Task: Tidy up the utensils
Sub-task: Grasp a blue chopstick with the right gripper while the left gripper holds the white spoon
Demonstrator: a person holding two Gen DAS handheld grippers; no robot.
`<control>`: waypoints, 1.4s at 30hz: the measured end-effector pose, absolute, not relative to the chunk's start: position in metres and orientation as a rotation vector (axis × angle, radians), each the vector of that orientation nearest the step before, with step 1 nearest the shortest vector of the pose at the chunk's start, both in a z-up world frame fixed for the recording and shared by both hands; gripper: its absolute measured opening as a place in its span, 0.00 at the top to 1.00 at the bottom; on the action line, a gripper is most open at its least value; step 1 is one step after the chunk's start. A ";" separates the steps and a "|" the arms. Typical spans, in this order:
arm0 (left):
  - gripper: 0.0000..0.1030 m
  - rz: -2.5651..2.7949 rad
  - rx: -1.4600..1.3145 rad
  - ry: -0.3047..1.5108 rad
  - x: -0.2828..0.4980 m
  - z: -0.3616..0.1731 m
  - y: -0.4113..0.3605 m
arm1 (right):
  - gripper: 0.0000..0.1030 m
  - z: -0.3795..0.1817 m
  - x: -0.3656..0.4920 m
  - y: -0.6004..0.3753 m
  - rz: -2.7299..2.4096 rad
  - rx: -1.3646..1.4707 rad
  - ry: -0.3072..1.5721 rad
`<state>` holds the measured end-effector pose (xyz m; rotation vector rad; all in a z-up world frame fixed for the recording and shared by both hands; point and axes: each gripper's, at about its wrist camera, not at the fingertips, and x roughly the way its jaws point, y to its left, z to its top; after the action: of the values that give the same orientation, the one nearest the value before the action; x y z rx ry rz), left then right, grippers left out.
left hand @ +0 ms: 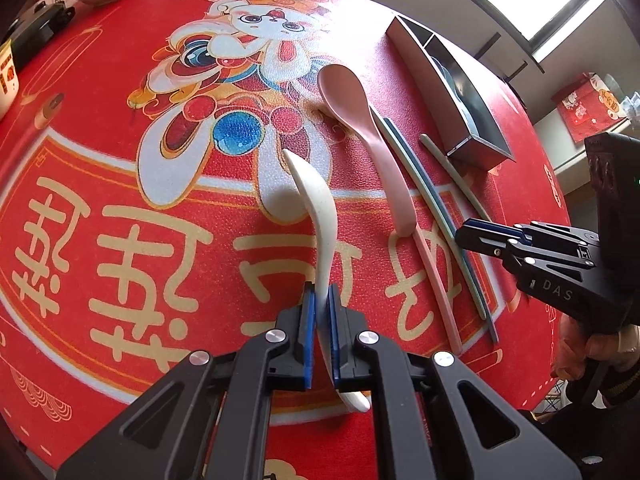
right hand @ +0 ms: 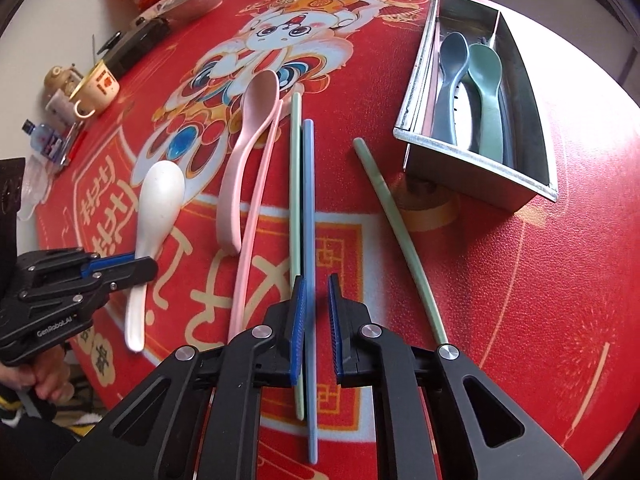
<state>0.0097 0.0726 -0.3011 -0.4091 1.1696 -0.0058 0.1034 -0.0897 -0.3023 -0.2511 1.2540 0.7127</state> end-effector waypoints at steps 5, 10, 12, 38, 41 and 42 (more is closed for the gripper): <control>0.92 -0.017 -0.401 1.168 0.011 -0.301 0.072 | 0.92 -0.304 0.106 -0.079 0.704 -0.292 1.238; 0.92 -0.027 -0.402 1.166 0.011 -0.302 0.074 | 0.93 -0.304 0.107 -0.072 0.697 -0.316 1.208; 0.92 -0.029 -0.391 1.170 0.012 -0.301 0.073 | 0.93 -0.304 0.106 -0.071 0.689 -0.314 1.205; 0.94 -0.028 -0.327 1.152 0.016 -0.293 0.067 | 0.95 -0.295 0.104 -0.087 0.714 -0.208 1.257; 0.94 -0.011 -0.328 1.132 0.015 -0.287 0.072 | 0.95 -0.286 0.104 -0.087 0.725 -0.188 1.230; 0.94 -0.006 -0.329 1.126 0.015 -0.285 0.073 | 0.95 -0.284 0.104 -0.087 0.728 -0.182 1.225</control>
<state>0.0148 0.0732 -0.2851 -0.3290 1.1264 -0.0056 0.1042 -0.0871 -0.2838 -0.1821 1.2252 0.7278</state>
